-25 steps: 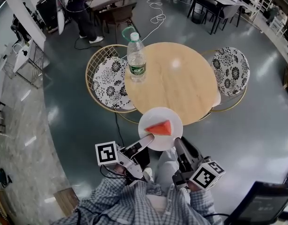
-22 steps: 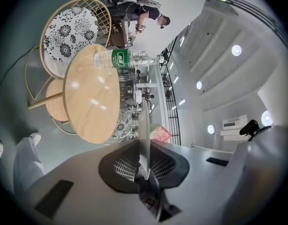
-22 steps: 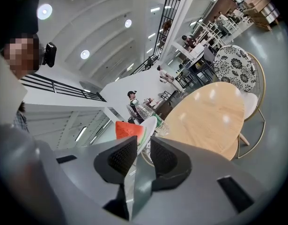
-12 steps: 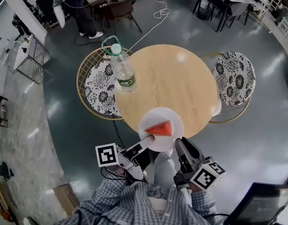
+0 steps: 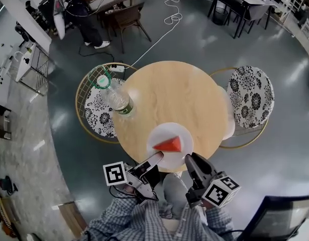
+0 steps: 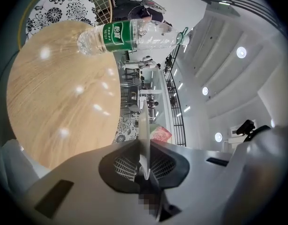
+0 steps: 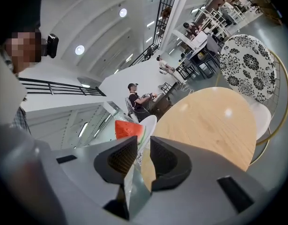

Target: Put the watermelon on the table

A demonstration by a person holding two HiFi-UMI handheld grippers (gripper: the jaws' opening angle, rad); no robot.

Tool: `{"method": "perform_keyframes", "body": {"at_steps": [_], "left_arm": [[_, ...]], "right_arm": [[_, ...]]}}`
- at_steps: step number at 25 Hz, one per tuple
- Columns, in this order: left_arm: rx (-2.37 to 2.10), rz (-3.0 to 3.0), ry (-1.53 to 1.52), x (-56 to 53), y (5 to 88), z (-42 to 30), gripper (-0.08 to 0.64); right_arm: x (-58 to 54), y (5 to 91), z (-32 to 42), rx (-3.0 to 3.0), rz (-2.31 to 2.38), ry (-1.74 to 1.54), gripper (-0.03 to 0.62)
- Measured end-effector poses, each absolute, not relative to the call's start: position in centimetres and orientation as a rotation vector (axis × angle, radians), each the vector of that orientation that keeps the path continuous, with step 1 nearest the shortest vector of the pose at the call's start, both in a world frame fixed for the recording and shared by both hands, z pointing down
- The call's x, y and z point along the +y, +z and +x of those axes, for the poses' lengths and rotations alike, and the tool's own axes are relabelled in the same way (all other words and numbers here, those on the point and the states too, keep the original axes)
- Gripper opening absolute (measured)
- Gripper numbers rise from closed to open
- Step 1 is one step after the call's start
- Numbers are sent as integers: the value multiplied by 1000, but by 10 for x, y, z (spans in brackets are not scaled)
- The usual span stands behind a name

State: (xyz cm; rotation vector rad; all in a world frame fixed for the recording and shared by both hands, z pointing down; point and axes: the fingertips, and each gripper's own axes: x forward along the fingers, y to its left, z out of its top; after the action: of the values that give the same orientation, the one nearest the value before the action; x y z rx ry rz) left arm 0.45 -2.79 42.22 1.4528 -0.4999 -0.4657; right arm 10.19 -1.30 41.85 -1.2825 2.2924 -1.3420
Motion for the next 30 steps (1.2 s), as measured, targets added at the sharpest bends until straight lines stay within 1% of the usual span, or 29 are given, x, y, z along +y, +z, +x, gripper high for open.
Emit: {"method": "perform_keyframes", "body": {"at_steps": [7,30], "left_arm": [[-536,1435,-456,-56,445,23,32],[-556,1398,-359,-165,521,27,32]], "right_arm": [[-45,440,121,2315,-1329,-1394,92],[-151,517,123,2249,-1529,-1532,87]]}}
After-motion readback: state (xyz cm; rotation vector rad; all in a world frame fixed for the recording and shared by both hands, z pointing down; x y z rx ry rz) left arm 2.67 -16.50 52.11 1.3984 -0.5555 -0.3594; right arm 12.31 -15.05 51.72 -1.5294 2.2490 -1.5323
